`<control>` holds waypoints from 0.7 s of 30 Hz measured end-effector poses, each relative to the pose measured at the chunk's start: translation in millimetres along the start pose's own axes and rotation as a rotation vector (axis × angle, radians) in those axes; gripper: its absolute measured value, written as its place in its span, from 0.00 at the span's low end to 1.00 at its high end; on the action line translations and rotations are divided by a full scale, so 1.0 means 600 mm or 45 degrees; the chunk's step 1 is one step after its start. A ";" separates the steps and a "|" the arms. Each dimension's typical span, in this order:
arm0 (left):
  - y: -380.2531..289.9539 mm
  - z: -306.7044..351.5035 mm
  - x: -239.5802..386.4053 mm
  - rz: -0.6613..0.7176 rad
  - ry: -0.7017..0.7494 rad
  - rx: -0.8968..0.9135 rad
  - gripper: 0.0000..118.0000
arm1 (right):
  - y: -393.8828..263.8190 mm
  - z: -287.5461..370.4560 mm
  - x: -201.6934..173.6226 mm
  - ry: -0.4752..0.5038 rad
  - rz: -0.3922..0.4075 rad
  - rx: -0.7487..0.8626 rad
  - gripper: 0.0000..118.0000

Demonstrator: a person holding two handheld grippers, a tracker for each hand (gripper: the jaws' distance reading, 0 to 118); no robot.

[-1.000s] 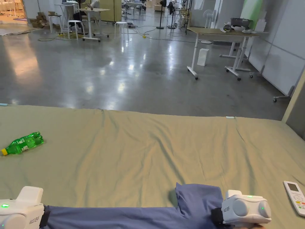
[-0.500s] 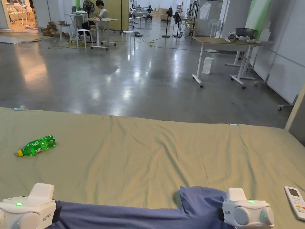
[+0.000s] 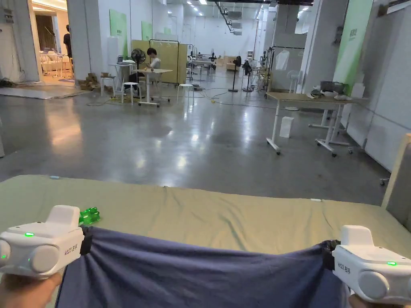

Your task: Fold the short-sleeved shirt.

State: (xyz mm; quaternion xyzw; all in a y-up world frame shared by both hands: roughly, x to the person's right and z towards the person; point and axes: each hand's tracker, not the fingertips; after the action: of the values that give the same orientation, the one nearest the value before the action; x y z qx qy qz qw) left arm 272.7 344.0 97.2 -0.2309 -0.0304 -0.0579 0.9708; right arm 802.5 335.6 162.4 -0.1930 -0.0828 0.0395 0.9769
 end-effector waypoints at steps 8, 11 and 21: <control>0.115 0.079 -0.008 -0.038 0.029 0.152 0.04 | 0.141 0.132 0.009 -0.013 0.044 0.232 0.04; 0.156 0.091 -0.014 -0.032 0.030 0.179 0.04 | 0.185 0.133 0.017 -0.037 0.041 0.287 0.04; 0.303 0.088 -0.027 0.014 0.060 0.273 0.04 | 0.345 0.094 0.020 -0.091 0.039 0.404 0.04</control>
State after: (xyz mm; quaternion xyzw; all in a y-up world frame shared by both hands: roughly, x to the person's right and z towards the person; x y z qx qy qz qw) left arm 278.2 530.5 62.1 -0.1244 -0.0121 -0.0544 0.9907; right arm 794.7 549.0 136.1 -0.0361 -0.1074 0.0740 0.9908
